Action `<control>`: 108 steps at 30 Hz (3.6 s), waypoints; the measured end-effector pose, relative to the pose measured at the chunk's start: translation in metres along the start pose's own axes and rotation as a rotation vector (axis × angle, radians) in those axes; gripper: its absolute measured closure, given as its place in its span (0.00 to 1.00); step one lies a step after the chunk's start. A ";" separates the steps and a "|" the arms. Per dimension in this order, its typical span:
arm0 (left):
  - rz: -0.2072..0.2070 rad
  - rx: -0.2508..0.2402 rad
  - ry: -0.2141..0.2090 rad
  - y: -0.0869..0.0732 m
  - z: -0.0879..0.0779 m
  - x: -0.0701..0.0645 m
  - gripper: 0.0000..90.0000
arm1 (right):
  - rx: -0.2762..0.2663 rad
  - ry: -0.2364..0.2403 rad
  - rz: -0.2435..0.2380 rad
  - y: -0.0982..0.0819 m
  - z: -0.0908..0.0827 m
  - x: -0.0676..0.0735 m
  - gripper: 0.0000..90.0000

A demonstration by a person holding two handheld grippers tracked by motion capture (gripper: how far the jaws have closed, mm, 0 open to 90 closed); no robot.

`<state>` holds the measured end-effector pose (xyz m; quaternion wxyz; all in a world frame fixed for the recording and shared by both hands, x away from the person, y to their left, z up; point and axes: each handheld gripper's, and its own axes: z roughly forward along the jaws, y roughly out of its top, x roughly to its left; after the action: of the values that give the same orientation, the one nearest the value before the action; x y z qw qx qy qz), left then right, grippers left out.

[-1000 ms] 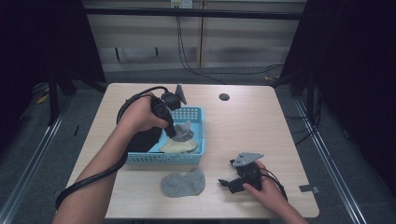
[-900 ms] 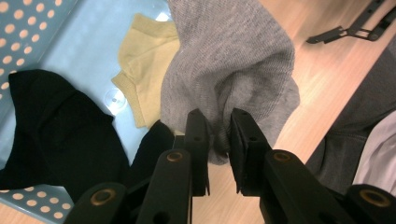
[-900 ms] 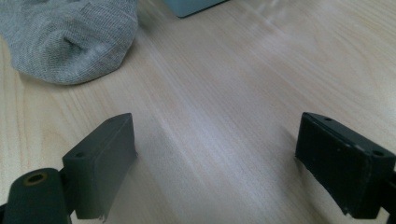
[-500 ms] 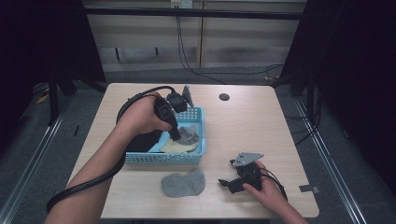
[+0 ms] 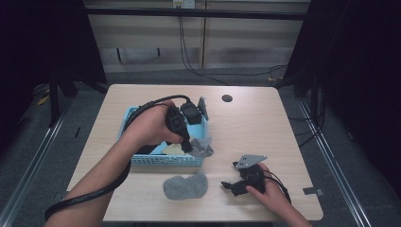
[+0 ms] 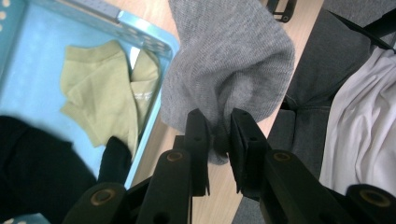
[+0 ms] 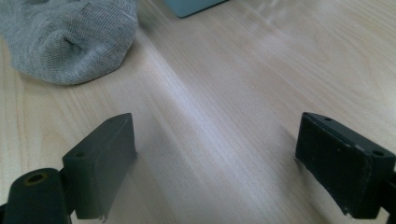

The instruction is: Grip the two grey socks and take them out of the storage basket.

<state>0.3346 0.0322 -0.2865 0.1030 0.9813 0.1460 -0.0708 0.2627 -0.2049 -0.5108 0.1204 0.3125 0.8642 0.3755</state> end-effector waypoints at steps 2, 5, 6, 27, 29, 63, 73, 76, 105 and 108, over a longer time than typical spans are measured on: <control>0.011 -0.002 -0.004 0.001 0.004 -0.003 0.87 | 0.000 0.000 0.000 0.000 0.000 0.000 0.13; 0.030 -0.007 -0.021 0.003 0.010 -0.007 0.87 | 0.000 0.000 -0.001 0.000 0.000 0.000 0.13; 0.038 -0.005 -0.022 0.003 0.012 -0.009 0.87 | 0.000 0.000 0.000 0.000 0.000 0.000 0.13; 0.092 0.038 -0.078 0.013 0.058 -0.024 0.86 | 0.000 0.000 0.000 0.000 0.000 0.000 0.13; 0.091 0.042 -0.078 0.012 0.063 -0.024 0.86 | 0.000 0.000 0.000 0.000 0.000 0.000 0.13; 0.004 0.113 -0.061 -0.019 0.110 -0.004 0.84 | -0.001 -0.001 0.002 0.000 0.000 0.000 0.13; -0.025 0.109 -0.046 -0.023 0.115 0.002 0.78 | 0.002 0.002 0.005 0.000 0.000 0.000 0.13; -0.043 0.106 -0.047 -0.026 0.118 0.004 0.75 | 0.002 0.001 0.004 0.000 0.000 0.000 0.13; -0.081 -0.013 0.030 -0.048 0.107 0.007 0.33 | 0.002 0.002 0.005 0.000 0.000 0.000 0.13; -0.089 -0.026 0.035 -0.053 0.104 0.006 0.33 | 0.002 0.002 0.006 0.000 0.000 0.000 0.13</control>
<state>0.3135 0.0600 -0.3979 0.1099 0.9735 0.1924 -0.0563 0.2623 -0.2047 -0.5109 0.1182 0.3146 0.8639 0.3752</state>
